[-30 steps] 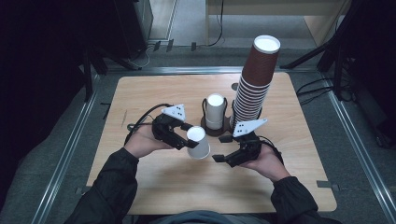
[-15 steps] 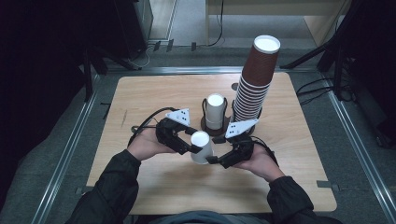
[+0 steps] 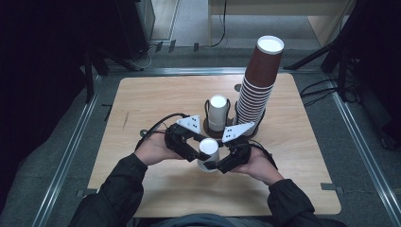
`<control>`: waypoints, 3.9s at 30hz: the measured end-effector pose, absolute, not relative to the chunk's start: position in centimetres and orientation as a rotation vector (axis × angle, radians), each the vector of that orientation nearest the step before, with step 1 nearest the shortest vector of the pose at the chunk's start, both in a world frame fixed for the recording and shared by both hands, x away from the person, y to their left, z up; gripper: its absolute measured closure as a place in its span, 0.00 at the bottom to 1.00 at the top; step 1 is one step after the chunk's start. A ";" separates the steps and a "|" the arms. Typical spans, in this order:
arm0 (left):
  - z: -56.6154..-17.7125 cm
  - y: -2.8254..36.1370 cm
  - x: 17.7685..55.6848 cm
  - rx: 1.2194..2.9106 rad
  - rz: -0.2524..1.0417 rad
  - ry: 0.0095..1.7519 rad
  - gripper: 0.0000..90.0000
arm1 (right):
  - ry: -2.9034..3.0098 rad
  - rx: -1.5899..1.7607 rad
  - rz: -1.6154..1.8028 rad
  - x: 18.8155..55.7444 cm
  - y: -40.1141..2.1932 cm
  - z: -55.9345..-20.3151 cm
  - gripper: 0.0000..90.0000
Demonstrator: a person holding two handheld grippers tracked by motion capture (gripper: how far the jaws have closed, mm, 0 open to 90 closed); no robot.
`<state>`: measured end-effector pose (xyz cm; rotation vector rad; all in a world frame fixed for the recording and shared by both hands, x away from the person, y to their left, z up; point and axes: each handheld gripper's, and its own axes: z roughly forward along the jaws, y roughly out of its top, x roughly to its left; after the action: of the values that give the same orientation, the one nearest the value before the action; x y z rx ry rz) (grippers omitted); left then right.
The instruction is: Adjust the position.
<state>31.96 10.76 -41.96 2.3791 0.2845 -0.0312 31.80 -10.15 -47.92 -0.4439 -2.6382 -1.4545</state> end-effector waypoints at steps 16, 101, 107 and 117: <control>-41.9 10.3 31.7 2.383 -0.040 0.281 0.39 | -2.667 -0.406 -1.439 31.7 -10.2 -48.1 0.30; -46.4 10.7 32.0 2.319 -0.206 0.376 0.24 | -2.368 -0.393 -1.920 31.0 -12.0 -47.2 0.34; -46.4 10.7 32.1 2.322 -0.207 0.375 0.27 | -2.382 -0.387 -1.926 30.9 -12.0 -47.2 0.35; -46.3 11.0 32.3 2.310 -0.243 0.361 0.43 | -2.413 -0.411 -1.935 30.9 -12.2 -47.1 0.35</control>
<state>32.27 10.99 -46.33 2.3101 0.3607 -0.2432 30.85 -12.15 -47.12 -0.4109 -2.4127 -1.9349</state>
